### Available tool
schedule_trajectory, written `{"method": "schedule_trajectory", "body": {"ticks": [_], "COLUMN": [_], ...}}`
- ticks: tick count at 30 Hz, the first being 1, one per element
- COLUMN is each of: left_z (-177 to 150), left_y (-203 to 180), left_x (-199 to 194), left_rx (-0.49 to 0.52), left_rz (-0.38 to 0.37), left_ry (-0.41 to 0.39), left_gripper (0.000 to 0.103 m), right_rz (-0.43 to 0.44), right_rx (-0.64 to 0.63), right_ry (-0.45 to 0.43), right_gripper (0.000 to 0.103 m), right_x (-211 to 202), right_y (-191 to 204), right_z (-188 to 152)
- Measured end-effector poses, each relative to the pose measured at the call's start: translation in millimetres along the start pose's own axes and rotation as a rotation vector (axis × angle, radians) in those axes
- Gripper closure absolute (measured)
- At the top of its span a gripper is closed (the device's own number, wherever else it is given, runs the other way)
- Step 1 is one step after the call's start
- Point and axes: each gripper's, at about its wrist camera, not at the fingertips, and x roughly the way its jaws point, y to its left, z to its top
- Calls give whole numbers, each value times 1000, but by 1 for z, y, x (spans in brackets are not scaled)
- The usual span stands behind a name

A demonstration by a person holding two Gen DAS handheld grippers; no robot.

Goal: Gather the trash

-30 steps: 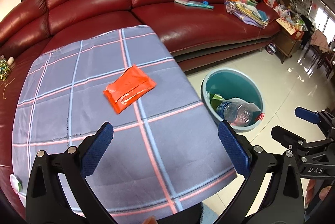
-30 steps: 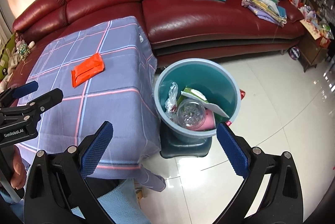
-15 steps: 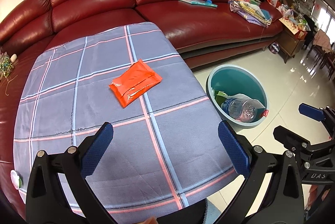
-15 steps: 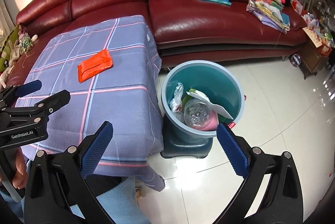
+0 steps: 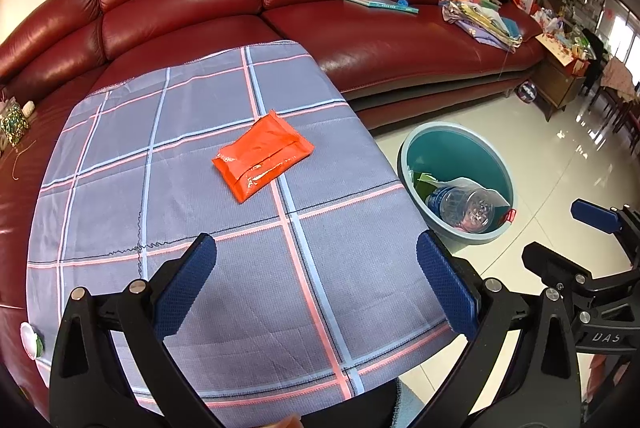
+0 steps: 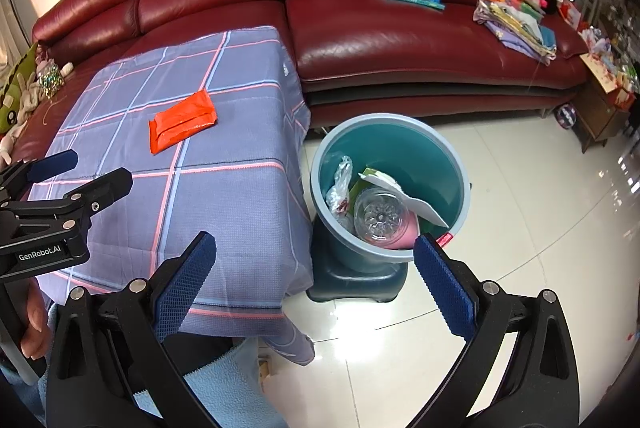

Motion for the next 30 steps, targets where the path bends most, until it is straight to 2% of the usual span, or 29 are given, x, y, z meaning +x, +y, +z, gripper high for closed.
{"method": "schedule_trajectory", "body": {"ticks": [30], "left_z": [-2], "left_y": [0], "left_x": [0], "left_rx": [11], "left_rz": [11], "left_ry": [-14], "left_gripper": [7], "right_rz": [6], "right_rx": [9], "right_ry": [15], "right_gripper": [4], "right_x": [9], "right_y": [0], "right_z": [-6]}}
